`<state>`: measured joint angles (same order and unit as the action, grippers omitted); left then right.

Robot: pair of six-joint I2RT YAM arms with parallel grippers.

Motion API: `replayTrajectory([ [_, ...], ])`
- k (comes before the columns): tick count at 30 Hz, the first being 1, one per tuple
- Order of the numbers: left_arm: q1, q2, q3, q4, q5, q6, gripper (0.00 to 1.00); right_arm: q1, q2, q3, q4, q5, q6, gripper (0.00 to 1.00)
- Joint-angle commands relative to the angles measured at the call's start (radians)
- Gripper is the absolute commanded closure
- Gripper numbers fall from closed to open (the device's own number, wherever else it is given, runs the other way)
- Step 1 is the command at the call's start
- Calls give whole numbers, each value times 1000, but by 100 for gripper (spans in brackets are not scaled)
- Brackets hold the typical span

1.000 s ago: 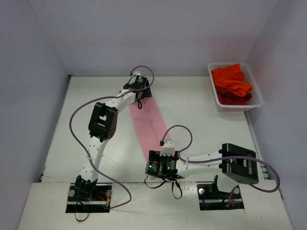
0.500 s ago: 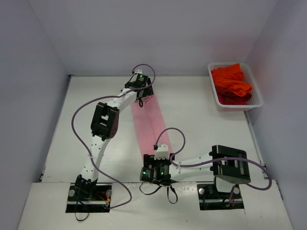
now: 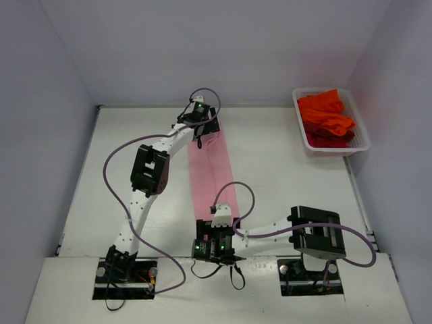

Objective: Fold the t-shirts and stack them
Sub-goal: Fold the tshirt

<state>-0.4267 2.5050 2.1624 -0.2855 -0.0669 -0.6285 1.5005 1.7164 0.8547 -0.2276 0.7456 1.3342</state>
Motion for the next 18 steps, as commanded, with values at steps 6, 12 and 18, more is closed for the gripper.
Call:
replayTrajectory([
  [6,-20,29,88,49,65,-14,19,26,69,13,53,-153,89,0],
  [12,-32,54,123,49,67,-10,19,29,75,18,63,-150,85,0],
  [18,-32,58,137,49,67,-5,18,27,78,20,68,-146,80,0],
])
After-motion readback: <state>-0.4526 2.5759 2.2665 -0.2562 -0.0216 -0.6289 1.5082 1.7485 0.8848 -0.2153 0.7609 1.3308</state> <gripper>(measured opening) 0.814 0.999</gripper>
